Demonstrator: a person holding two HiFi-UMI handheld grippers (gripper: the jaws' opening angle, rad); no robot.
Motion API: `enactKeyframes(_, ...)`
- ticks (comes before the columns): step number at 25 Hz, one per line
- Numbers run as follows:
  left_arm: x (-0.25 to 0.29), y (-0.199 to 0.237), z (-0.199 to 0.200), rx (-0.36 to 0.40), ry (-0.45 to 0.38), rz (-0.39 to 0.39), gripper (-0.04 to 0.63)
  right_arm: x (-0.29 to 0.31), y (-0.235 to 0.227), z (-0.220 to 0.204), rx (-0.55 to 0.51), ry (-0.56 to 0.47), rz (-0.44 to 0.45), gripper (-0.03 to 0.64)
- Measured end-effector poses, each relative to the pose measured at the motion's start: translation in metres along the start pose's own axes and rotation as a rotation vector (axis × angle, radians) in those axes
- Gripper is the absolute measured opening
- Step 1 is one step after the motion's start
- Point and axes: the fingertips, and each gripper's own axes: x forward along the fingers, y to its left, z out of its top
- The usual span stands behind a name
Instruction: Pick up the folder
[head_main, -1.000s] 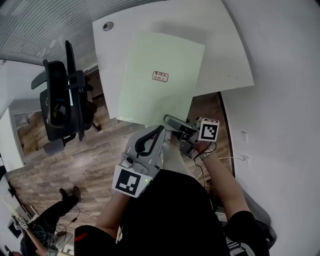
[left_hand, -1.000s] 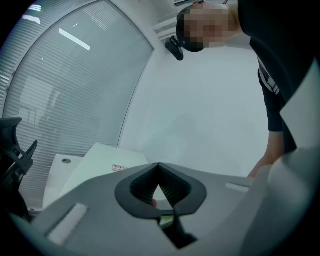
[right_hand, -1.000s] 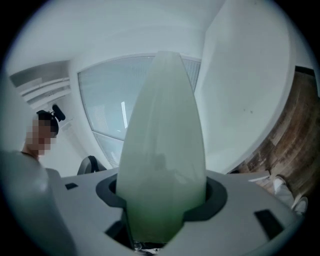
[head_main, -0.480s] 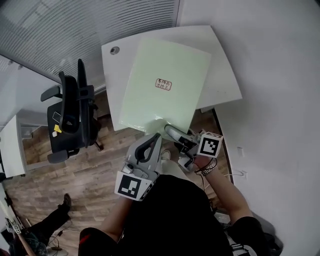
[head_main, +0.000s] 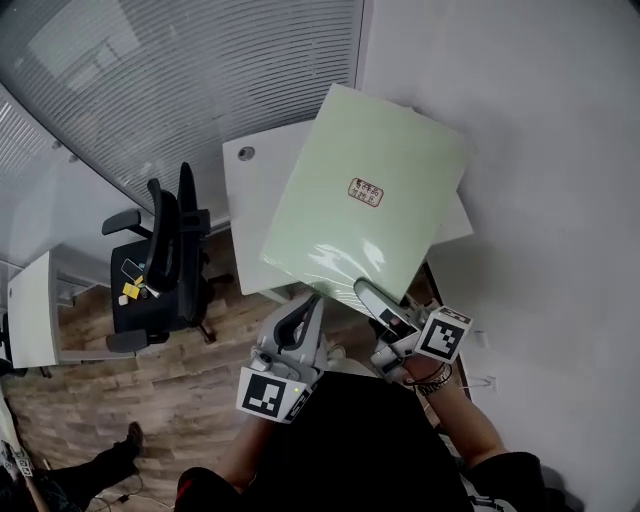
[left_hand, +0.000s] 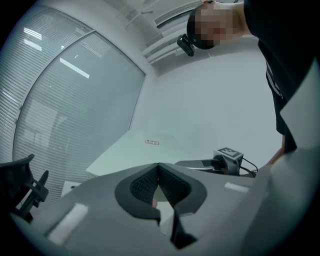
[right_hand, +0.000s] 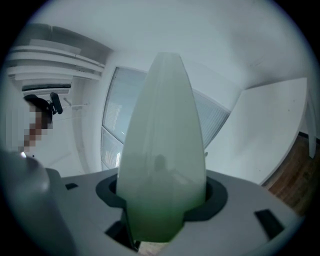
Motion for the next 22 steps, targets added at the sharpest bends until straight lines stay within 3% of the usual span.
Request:
enactKeyframes(7,-0.018,-0.009,0.026,0.051,-0.052,0.006,0.005,-0.021,0.047,0.007,-0.071,-0.102,-0.038,0.284)
enactKeyframes(16,-0.030,-0.002,0.036,0.051,-0.069,0.037,0.005,-0.031,0.078,0.005,-0.200,-0.186,-0.088,0.284)
enactKeyframes(22,-0.037,0.002,0.035,0.050,-0.063,0.050,0.005,-0.034,0.085,-0.005,-0.221,-0.215,-0.068,0.284)
